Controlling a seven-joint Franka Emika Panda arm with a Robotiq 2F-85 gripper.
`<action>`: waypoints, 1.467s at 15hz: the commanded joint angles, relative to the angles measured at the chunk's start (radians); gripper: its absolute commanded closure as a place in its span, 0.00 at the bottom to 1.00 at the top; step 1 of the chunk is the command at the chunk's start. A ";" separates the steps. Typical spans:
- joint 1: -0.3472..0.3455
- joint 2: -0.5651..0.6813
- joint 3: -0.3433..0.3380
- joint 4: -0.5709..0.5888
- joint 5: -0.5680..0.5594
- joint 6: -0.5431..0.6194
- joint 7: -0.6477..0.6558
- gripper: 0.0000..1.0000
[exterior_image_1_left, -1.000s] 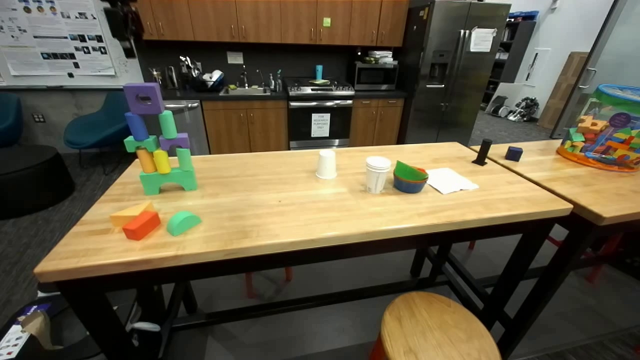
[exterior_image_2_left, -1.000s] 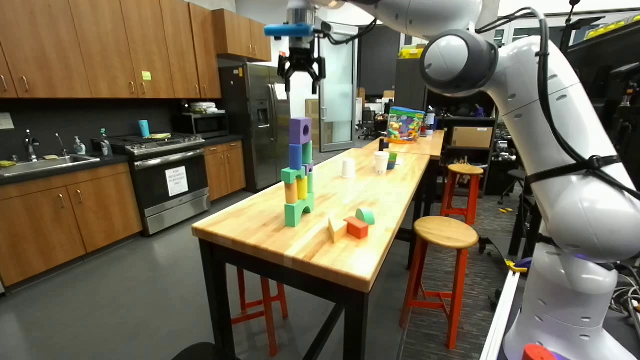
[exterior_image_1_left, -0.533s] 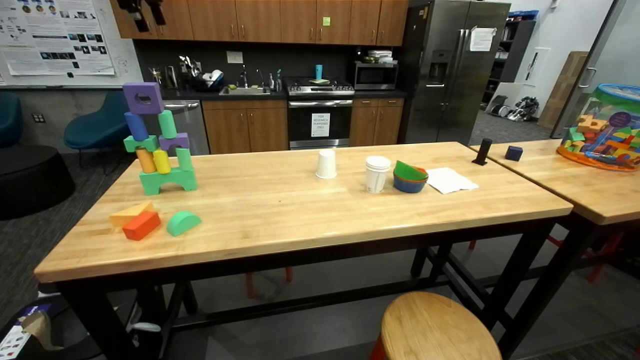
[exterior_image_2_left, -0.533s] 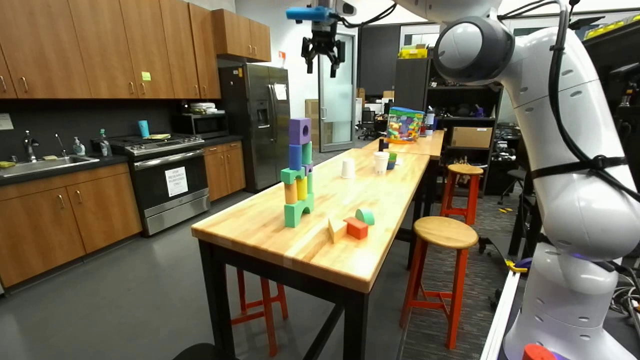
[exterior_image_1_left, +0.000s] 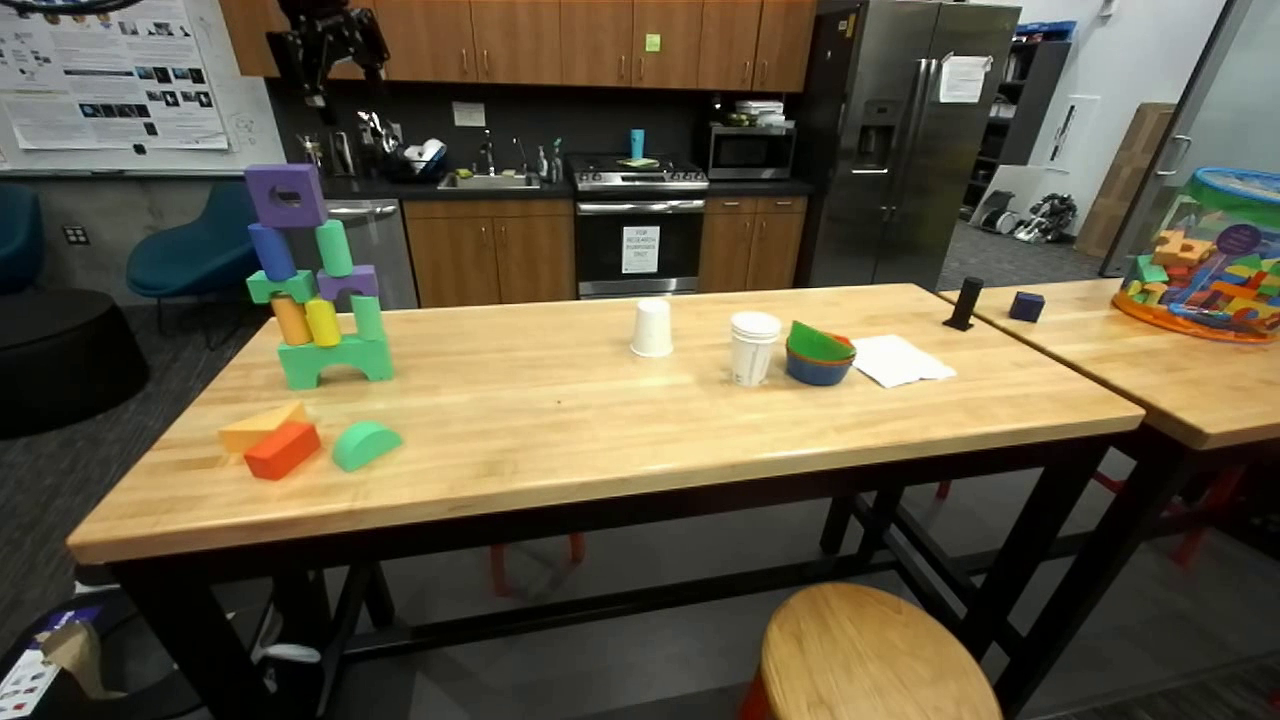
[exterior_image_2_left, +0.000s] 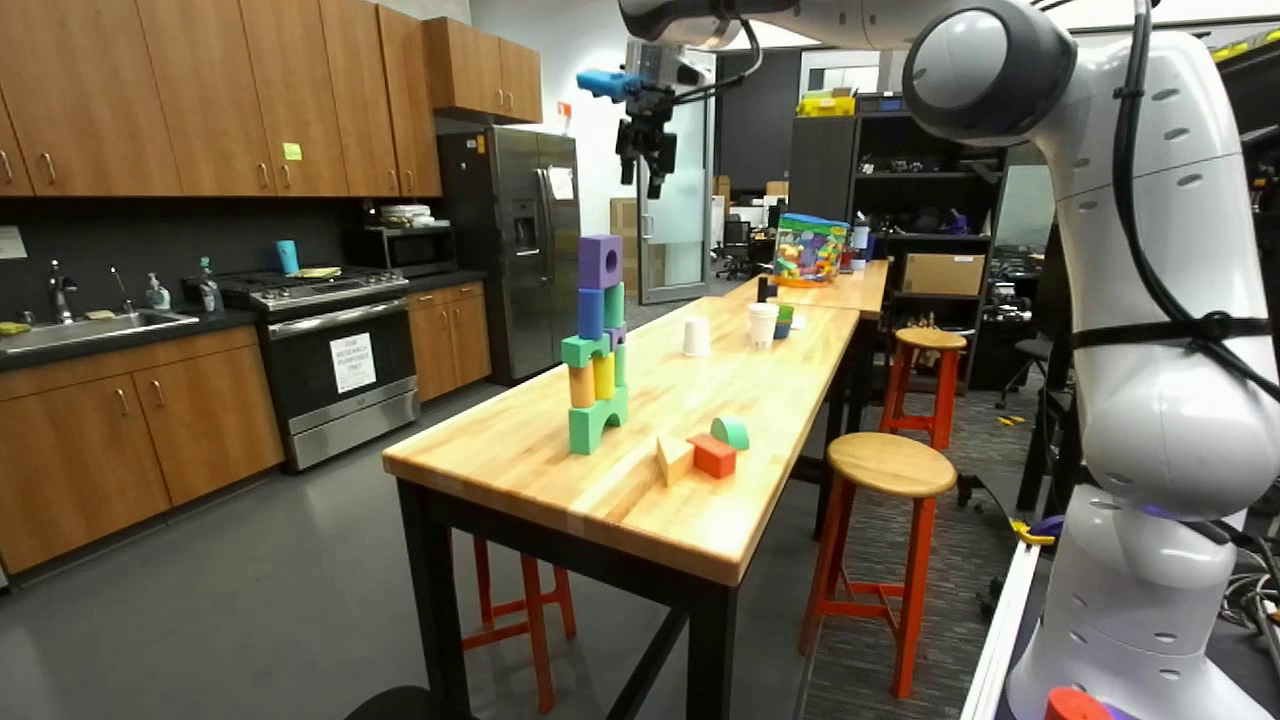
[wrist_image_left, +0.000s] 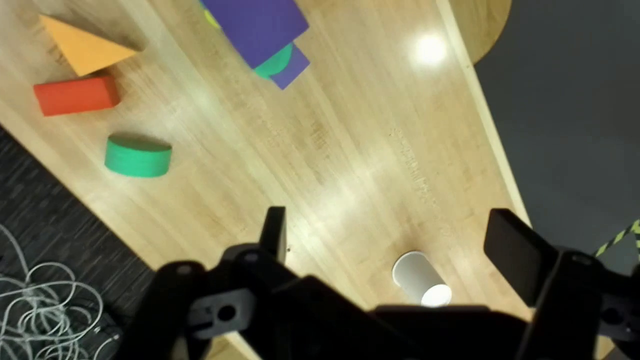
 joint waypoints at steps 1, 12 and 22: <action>-0.006 -0.135 0.038 -0.249 0.067 0.196 -0.138 0.00; 0.006 -0.388 0.001 -0.525 0.334 0.189 -0.855 0.00; 0.018 -0.398 -0.012 -0.518 0.301 0.022 -1.082 0.00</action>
